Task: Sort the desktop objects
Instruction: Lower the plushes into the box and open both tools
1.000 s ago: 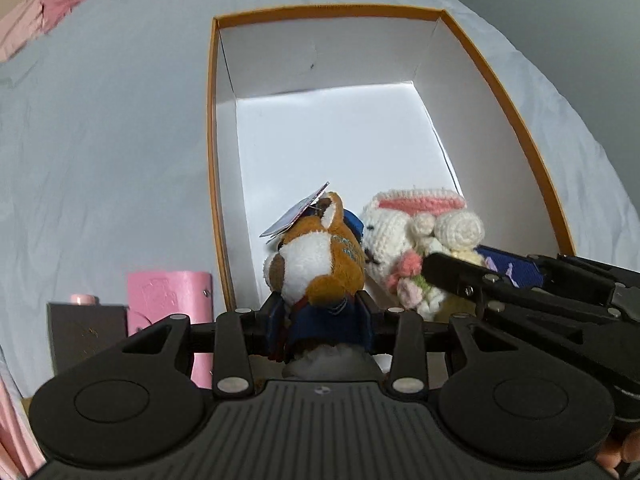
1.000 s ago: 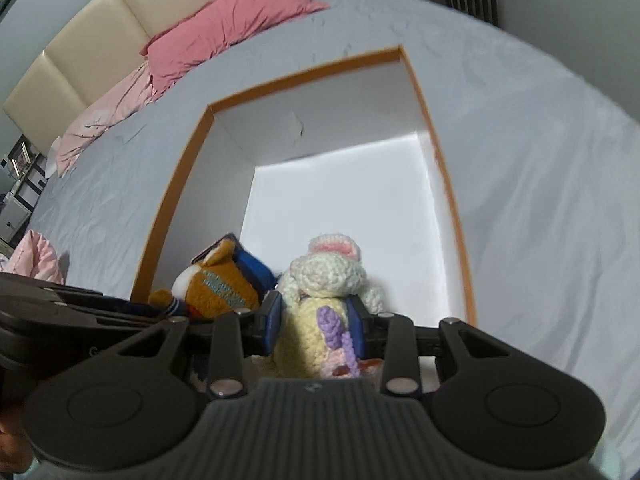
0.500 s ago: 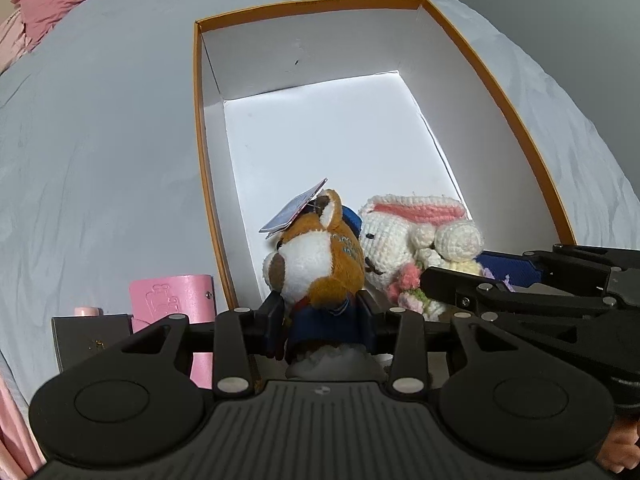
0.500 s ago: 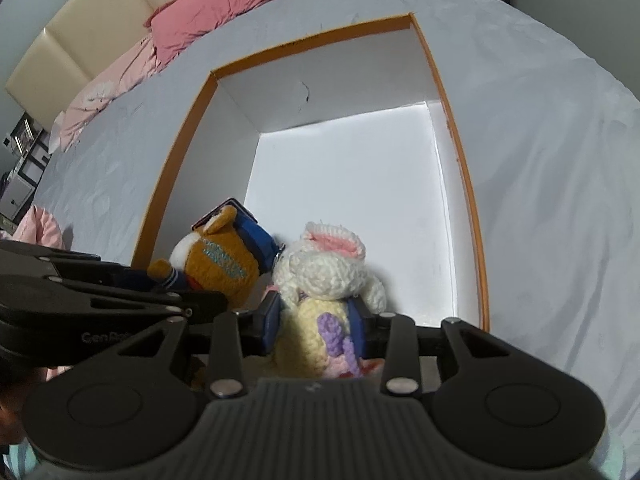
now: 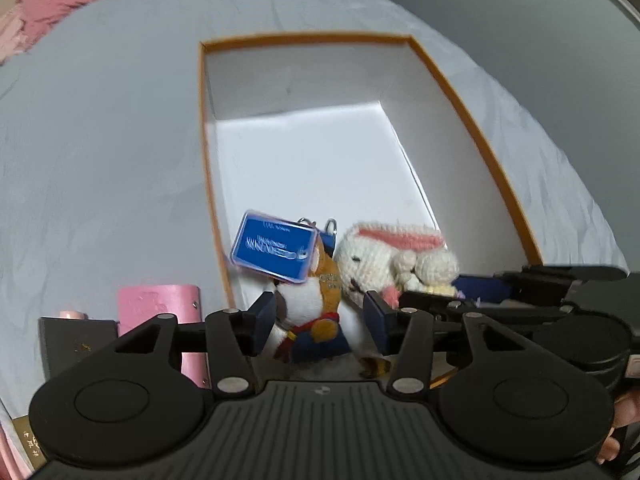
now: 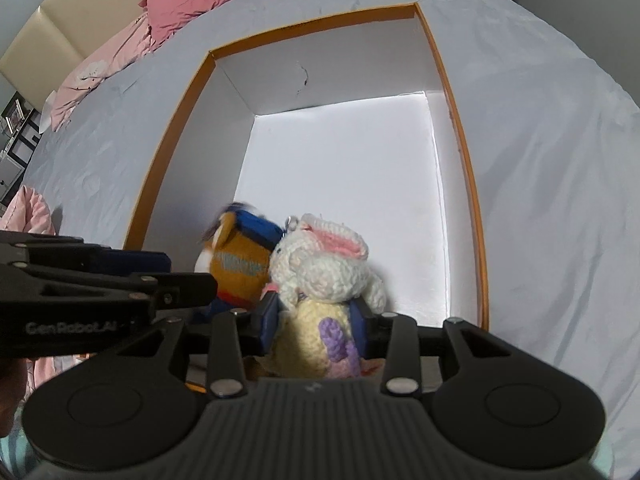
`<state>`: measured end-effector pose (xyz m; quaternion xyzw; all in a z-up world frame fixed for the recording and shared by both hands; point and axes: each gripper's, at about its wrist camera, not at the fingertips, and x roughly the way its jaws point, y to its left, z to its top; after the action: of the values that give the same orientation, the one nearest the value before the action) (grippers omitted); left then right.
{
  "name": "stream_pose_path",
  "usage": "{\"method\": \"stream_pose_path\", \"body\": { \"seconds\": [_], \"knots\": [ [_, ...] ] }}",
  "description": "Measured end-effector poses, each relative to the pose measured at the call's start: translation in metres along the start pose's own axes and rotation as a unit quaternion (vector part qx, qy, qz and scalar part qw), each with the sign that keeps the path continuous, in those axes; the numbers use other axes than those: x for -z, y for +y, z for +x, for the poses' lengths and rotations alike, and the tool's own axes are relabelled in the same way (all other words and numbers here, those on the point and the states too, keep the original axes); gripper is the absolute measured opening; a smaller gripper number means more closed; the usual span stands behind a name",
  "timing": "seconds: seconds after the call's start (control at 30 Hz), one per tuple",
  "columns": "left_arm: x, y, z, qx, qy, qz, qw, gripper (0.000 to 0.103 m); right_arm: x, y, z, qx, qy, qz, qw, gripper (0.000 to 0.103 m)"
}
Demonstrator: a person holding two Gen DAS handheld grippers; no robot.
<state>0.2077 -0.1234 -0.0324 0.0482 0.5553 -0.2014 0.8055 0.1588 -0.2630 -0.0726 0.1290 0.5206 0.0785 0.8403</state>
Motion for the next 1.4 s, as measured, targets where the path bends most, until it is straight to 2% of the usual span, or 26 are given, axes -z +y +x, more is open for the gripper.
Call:
{"method": "stream_pose_path", "body": {
  "seconds": [0.13, 0.23, 0.33, 0.4, 0.47, 0.6, 0.7, 0.77, 0.87, 1.03, 1.2, 1.4],
  "knots": [
    [0.007, 0.011, -0.028, 0.016, -0.056, -0.021, 0.9981, 0.056, -0.001, -0.002, 0.002, -0.006, 0.008, 0.009, 1.0, 0.04],
    [0.017, 0.025, -0.041, -0.006, -0.073, -0.045, 0.9963, 0.056, -0.001, -0.001, 0.008, -0.016, 0.026, 0.012, 0.999, 0.04],
    [0.028, 0.04, -0.038, -0.006, -0.06, -0.07, 0.9957, 0.054, -0.002, 0.004, 0.013, -0.022, 0.032, 0.002, 0.999, 0.04],
    [0.035, 0.048, -0.03, 0.004, -0.047, -0.085, 0.9953, 0.043, -0.003, 0.01, 0.017, -0.024, 0.036, -0.01, 0.999, 0.04],
    [0.042, 0.052, -0.022, 0.013, -0.035, -0.094, 0.9949, 0.036, -0.003, 0.017, 0.021, -0.023, 0.041, -0.032, 0.998, 0.04],
    [0.046, 0.05, -0.014, 0.039, -0.024, -0.098, 0.9942, 0.029, -0.003, 0.033, 0.023, -0.007, 0.053, -0.12, 0.991, 0.04],
    [0.048, 0.047, -0.013, 0.04, -0.022, -0.091, 0.9948, 0.026, -0.005, 0.04, 0.022, 0.027, 0.048, -0.191, 0.98, 0.04],
    [0.048, 0.046, -0.013, 0.036, -0.022, -0.089, 0.9951, 0.024, -0.007, 0.043, 0.024, 0.045, 0.047, -0.216, 0.974, 0.04],
    [0.049, 0.047, -0.01, 0.032, -0.022, -0.09, 0.9952, 0.021, -0.008, 0.045, 0.029, 0.031, 0.061, -0.209, 0.975, 0.04],
    [0.054, 0.042, -0.016, 0.027, -0.016, -0.087, 0.9957, 0.02, -0.005, 0.038, 0.03, -0.015, 0.091, -0.146, 0.985, 0.037],
    [0.067, 0.026, -0.02, 0.047, -0.003, -0.083, 0.9954, 0.02, -0.001, 0.035, 0.023, -0.003, 0.103, -0.177, 0.979, 0.037],
    [0.077, 0.027, -0.02, 0.058, -0.013, -0.106, 0.9926, 0.02, -0.001, 0.028, 0.021, 0.001, 0.12, -0.192, 0.974, 0.039]
  ]
}}
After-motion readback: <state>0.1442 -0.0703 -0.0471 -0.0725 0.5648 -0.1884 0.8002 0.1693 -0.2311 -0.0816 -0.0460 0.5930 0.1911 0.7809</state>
